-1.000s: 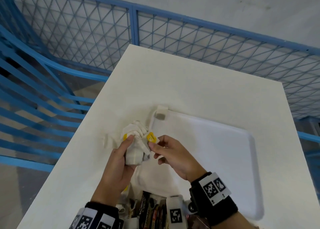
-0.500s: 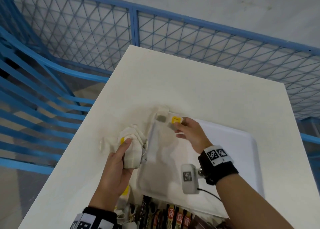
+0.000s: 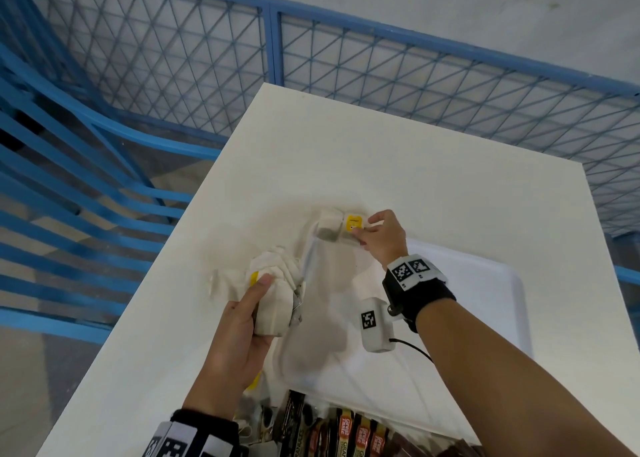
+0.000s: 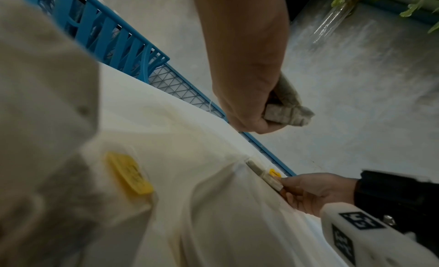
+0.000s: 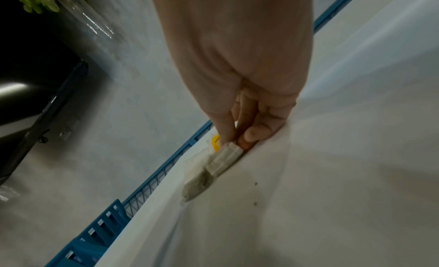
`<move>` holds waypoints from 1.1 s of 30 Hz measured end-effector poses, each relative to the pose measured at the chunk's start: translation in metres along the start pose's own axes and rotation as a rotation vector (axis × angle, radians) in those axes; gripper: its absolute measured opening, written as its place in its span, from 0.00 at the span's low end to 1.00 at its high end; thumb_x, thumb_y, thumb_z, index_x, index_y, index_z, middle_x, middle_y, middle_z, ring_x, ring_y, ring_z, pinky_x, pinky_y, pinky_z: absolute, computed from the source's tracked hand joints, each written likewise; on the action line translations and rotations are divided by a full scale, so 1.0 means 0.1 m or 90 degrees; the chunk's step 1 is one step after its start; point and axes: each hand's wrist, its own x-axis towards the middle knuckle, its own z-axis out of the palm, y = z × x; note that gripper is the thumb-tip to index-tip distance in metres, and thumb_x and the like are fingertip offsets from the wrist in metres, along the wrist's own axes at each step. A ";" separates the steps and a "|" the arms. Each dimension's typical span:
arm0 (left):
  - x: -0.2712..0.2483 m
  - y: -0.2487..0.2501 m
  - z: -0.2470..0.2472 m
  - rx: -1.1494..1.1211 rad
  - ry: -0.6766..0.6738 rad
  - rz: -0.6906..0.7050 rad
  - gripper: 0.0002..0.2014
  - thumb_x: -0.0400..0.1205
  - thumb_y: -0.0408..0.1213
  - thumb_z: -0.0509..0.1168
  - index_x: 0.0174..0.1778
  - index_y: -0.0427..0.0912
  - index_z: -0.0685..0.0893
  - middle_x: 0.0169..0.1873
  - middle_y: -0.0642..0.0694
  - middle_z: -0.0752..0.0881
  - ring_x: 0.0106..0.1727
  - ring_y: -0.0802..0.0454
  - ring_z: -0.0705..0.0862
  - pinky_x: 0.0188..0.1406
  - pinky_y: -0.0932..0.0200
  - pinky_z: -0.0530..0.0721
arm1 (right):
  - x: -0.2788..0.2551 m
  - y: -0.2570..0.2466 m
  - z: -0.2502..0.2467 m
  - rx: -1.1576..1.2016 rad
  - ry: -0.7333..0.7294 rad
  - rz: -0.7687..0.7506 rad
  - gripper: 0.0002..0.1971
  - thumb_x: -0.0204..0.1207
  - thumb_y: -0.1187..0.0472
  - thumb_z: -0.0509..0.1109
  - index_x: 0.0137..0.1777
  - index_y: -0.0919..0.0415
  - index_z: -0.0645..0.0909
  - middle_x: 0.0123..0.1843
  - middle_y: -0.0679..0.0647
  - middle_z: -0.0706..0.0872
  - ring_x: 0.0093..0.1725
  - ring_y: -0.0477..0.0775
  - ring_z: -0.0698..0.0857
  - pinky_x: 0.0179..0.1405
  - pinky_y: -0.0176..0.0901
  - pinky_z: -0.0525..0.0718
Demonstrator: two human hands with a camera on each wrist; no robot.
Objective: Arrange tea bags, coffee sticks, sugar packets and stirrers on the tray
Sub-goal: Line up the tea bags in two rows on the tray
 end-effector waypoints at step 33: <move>-0.24 -0.09 0.22 0.028 -0.009 -0.020 0.17 0.80 0.38 0.62 0.60 0.33 0.82 0.46 0.37 0.89 0.42 0.48 0.89 0.32 0.58 0.88 | -1.79 -0.26 -0.05 0.188 -0.248 -0.092 0.23 0.66 0.64 0.80 0.52 0.53 0.69 0.42 0.54 0.80 0.38 0.47 0.81 0.37 0.41 0.86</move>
